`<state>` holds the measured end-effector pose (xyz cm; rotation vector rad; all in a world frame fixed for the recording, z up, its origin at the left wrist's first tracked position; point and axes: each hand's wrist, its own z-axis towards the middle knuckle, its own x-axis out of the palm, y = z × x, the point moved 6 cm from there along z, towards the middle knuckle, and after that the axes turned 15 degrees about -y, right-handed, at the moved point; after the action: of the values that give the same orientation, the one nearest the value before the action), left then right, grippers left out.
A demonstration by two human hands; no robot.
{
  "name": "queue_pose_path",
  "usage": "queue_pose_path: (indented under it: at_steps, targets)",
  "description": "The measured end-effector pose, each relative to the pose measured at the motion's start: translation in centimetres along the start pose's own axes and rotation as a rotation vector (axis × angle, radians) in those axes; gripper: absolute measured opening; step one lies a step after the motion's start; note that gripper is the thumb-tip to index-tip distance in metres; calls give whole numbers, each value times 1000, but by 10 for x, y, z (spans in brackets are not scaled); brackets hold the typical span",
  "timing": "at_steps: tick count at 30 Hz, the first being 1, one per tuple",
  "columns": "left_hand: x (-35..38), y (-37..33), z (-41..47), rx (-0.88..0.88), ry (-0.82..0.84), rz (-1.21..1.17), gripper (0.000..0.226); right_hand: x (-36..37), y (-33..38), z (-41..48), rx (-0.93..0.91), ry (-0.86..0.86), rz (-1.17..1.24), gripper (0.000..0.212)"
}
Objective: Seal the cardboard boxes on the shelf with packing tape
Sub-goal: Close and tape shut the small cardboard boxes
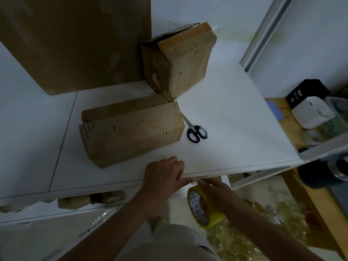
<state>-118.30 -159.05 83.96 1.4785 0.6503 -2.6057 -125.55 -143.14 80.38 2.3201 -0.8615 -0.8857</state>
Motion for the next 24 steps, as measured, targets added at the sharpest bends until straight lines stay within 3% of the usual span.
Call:
queue_pose_path:
  at_steps: [4,11,14,17,21,23,24]
  targets:
    - [6,1,1,6,-44,-29,57,-12,14,-2,77,93,43,35]
    - [18,-2,11,9,-136,121,71,-24,43,-7,232,196,89,28]
    - [22,-5,14,-38,-131,161,81,-30,59,-10,204,203,91,25]
    - [18,-4,19,-11,-119,188,73,-34,71,-10,172,211,85,25]
    - [16,-11,29,-12,33,195,67,-36,83,-13,148,225,62,20]
    - [22,-14,34,33,167,262,87,-47,100,-18,95,227,71,30]
    - [24,-10,36,52,232,269,83,-59,115,-21,50,207,120,41]
